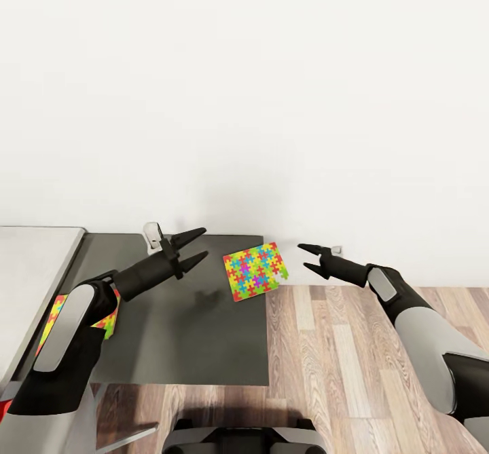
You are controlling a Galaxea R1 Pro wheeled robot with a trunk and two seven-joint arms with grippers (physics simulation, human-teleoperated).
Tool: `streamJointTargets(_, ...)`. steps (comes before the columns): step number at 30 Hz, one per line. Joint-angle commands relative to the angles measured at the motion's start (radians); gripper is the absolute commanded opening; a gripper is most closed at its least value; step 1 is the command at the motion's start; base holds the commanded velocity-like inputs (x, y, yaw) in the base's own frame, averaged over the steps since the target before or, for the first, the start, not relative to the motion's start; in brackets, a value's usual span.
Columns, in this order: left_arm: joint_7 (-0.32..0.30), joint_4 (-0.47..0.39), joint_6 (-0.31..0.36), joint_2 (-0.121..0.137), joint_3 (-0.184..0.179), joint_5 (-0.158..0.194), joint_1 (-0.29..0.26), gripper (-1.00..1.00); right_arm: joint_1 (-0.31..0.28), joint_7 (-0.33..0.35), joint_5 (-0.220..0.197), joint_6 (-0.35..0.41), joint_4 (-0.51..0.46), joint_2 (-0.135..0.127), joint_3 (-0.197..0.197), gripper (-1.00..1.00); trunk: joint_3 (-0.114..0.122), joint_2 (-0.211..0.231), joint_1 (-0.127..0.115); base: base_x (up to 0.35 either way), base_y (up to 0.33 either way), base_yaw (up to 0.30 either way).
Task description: Put all the toys in the child's room - the three board games (two on the bed and one on the table), the two jigsaw puzzles on the table, and the tennis ball on the table - inside the toy box on the table in the child's room.
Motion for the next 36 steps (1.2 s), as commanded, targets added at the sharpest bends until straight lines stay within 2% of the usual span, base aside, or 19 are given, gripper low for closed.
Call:
streamJointTargets(1, 0.008, -0.001, 0.001, 0.000, -0.001, 0.010, -0.001, 1.00, -0.001, 0.002, 0.001, 0.005, 0.001, -0.001, -0.004, 1.00, -0.001, -0.002, 0.001, 0.000, 0.000, 0.012)
streamJointTargets(11, 0.008, -0.001, 0.001, 0.000, -0.001, 0.010, -0.001, 1.00, -0.001, 0.001, 0.001, 0.005, 0.002, -0.004, -0.005, 1.00, -0.001, -0.002, 0.001, 0.000, 0.000, 0.016)
streamJointTargets(20, 0.008, -0.001, 0.001, 0.000, -0.001, 0.010, -0.001, 1.00, -0.001, 0.000, 0.000, 0.005, 0.003, -0.009, -0.005, 1.00, 0.003, -0.002, 0.001, 0.000, 0.000, 0.133)
streamJointTargets(31, 0.008, -0.001, 0.001, -0.001, -0.001, 0.010, -0.001, 1.00, 0.001, -0.001, -0.002, 0.005, 0.031, -0.023, -0.007, 1.00, 0.005, -0.002, 0.001, 0.000, 0.000, 0.068)
streamJointTargets(36, 0.008, -0.001, 0.001, -0.002, -0.001, 0.010, -0.001, 1.00, 0.001, -0.003, -0.003, 0.005, 0.040, -0.039, -0.008, 1.00, 0.006, -0.002, 0.001, 0.000, 0.000, 0.018)
